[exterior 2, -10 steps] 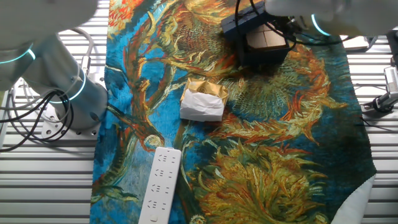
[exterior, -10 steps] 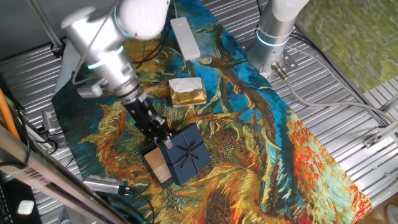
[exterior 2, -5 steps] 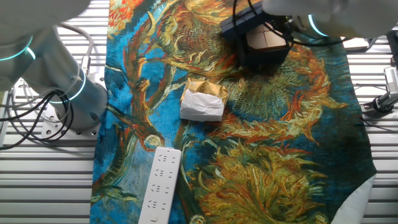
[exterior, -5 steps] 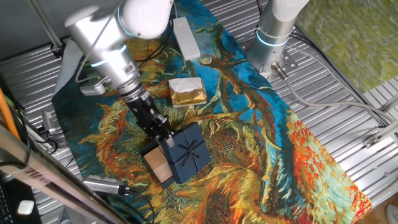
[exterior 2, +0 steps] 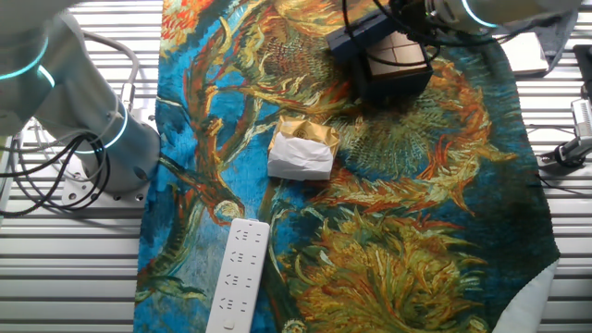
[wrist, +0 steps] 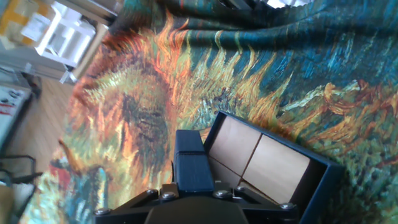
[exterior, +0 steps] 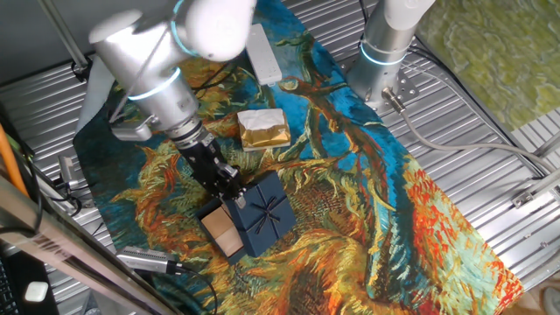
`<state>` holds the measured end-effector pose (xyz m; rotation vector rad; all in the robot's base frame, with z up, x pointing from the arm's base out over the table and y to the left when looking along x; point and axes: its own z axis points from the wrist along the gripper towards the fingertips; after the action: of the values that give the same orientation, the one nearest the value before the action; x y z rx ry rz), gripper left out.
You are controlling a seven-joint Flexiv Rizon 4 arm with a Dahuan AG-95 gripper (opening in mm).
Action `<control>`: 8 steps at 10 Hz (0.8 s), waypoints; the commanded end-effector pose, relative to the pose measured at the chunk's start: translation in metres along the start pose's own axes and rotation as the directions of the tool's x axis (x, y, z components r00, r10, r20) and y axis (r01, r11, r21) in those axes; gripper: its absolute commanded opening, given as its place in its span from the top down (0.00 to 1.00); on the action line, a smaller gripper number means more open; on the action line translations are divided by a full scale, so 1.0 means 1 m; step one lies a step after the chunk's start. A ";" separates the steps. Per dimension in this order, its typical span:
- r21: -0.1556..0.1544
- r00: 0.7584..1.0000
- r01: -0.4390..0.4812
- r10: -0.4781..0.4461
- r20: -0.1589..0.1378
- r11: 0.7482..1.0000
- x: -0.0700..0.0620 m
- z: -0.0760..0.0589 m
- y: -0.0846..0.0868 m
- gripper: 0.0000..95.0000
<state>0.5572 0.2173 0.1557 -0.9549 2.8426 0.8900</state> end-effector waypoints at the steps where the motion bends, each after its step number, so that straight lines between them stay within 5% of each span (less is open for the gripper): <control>1: -0.003 1.000 -0.014 0.014 -0.004 1.000 -0.002 0.001 -0.003 1.00; 8: 0.015 0.999 0.034 -0.034 0.003 0.999 -0.002 0.001 -0.003 1.00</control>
<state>0.5599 0.2181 0.1552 -0.9981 2.8172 0.8737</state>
